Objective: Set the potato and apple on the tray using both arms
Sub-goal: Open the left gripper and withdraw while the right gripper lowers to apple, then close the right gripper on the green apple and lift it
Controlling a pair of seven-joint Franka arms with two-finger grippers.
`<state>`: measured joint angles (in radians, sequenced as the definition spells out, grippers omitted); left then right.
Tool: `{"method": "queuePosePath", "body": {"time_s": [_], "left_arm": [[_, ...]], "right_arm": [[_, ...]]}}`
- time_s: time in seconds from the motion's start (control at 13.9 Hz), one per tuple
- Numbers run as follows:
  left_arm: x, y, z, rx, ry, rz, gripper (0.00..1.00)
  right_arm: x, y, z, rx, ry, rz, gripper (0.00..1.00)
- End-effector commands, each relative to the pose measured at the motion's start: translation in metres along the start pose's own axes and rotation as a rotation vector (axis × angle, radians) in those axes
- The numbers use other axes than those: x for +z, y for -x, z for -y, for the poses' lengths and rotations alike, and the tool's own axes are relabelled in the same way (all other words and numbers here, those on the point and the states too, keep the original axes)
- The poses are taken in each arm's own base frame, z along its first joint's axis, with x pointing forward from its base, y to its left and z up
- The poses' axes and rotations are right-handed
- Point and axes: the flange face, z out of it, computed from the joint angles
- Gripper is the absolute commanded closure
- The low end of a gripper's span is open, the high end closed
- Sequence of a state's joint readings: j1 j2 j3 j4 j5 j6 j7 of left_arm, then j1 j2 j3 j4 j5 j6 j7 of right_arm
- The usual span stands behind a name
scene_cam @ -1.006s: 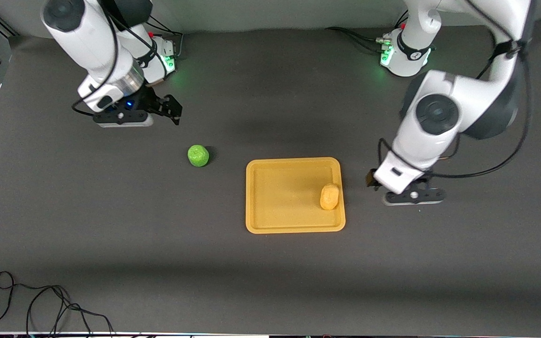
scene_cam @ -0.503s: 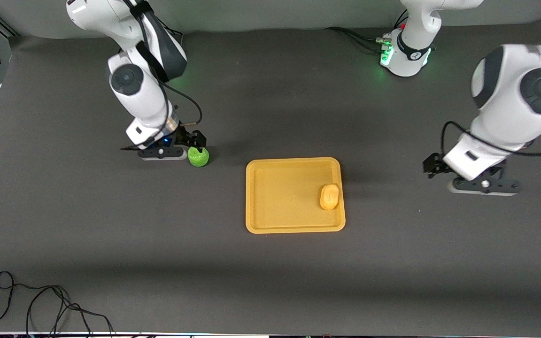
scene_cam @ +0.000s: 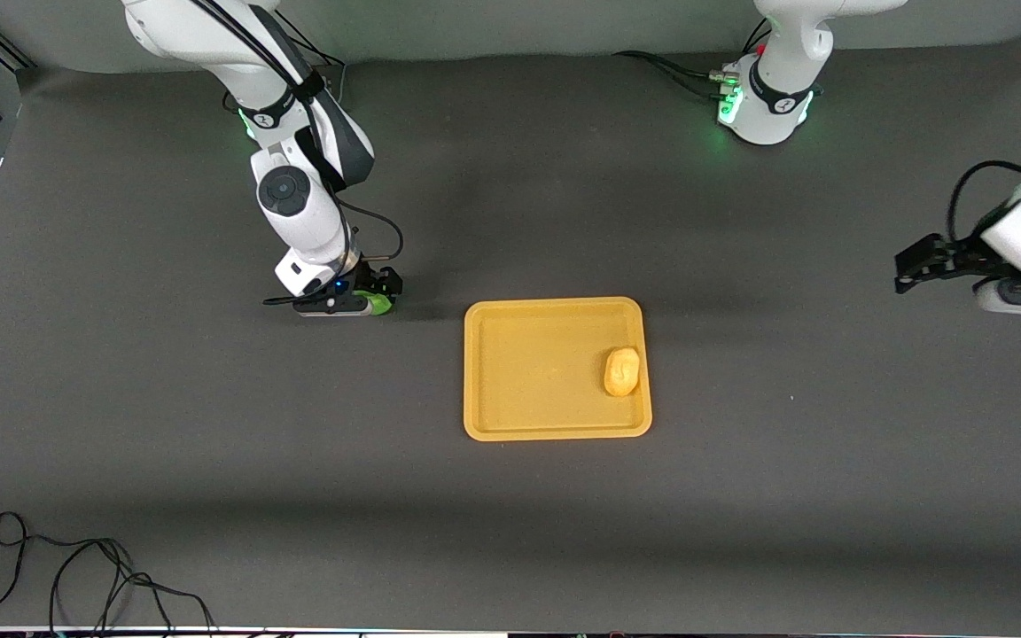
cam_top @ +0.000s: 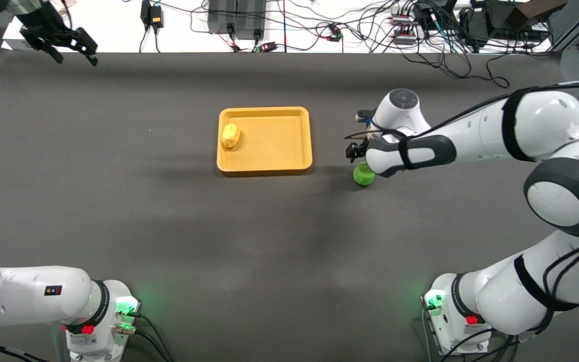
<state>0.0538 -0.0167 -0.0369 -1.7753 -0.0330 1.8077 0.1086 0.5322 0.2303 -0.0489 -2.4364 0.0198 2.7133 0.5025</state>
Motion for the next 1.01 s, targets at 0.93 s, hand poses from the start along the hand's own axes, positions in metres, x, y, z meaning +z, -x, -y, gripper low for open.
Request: {"method": "queuePosePath", "body": {"time_s": [0.93], "left_arm": [[0.011,-0.047,-0.034,0.028,-0.044,0.062,0.00]], "right_arm": [[-0.059,-0.033,0.010,0.022,0.008,0.022,0.39]]}}
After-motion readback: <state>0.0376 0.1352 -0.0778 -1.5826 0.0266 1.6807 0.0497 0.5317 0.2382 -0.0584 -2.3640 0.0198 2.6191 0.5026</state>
